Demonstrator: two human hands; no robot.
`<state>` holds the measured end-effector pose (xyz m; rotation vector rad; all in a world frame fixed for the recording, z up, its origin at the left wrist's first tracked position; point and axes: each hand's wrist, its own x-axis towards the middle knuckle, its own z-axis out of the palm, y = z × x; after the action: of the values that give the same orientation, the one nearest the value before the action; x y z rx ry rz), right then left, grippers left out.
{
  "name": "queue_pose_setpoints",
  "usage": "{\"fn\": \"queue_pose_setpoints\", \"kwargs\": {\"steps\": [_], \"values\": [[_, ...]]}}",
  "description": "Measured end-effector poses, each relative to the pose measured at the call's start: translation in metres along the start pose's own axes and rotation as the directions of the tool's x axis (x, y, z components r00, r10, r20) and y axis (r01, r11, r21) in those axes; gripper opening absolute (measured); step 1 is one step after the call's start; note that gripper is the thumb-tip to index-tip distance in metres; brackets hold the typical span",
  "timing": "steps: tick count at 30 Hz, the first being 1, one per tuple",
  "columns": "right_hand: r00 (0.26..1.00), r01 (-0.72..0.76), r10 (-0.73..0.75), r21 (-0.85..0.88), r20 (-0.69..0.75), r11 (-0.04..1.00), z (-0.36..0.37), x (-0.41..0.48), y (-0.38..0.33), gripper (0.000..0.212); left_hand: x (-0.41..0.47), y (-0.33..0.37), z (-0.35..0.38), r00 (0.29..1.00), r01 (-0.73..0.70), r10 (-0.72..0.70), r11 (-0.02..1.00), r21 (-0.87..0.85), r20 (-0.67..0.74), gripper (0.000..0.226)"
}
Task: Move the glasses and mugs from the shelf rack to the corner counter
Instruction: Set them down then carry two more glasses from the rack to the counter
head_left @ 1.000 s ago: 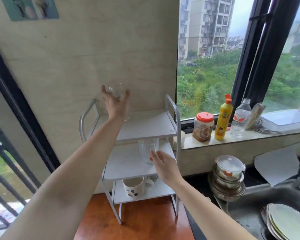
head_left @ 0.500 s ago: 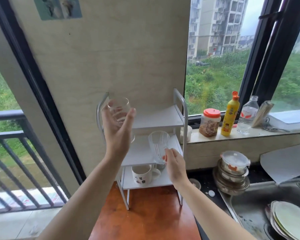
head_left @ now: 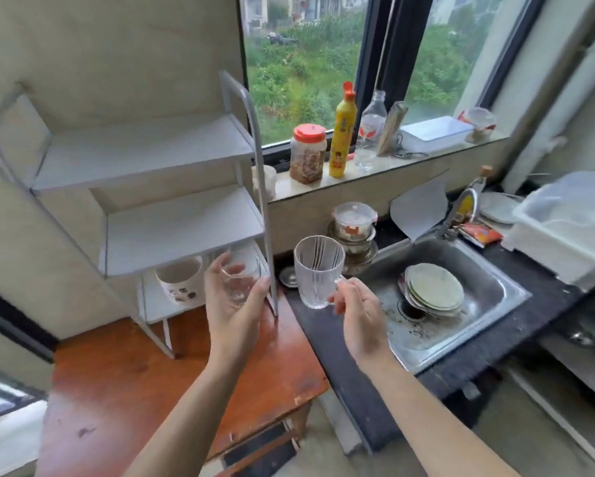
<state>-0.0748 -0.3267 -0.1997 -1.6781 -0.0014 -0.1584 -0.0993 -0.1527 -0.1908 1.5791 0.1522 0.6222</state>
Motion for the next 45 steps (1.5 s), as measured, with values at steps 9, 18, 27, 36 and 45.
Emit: {"fn": "queue_pose_setpoints", "kwargs": {"steps": [9,18,27,36,45], "values": [[0.903,-0.018,0.004,-0.03,-0.429,0.999,-0.197,-0.033,0.002,0.036,-0.069,0.035,0.178,0.886,0.06,0.031,0.982,-0.181,0.462,0.056],[0.715,0.081,-0.088,-0.042,-0.694,0.996,-0.448,-0.14,0.008,0.054,-0.243,0.105,0.377,0.693,0.164,0.055,0.959,-0.232,0.719,0.056],[0.472,-0.016,-0.077,-0.095,-0.878,0.995,-0.671,-0.242,0.031,0.052,-0.422,0.16,0.548,0.422,0.161,0.141,0.96,-0.227,0.896,0.053],[0.29,-0.136,-0.016,-0.058,-0.957,0.989,-0.854,-0.257,0.082,0.041,-0.537,0.15,0.741,0.233,0.125,0.182,0.969,-0.214,0.955,0.049],[0.129,-0.212,-0.014,-0.042,-0.991,0.976,-1.074,-0.219,0.102,0.041,-0.629,0.181,0.982,0.072,0.218,0.222,0.948,-0.233,0.972,0.052]]}}
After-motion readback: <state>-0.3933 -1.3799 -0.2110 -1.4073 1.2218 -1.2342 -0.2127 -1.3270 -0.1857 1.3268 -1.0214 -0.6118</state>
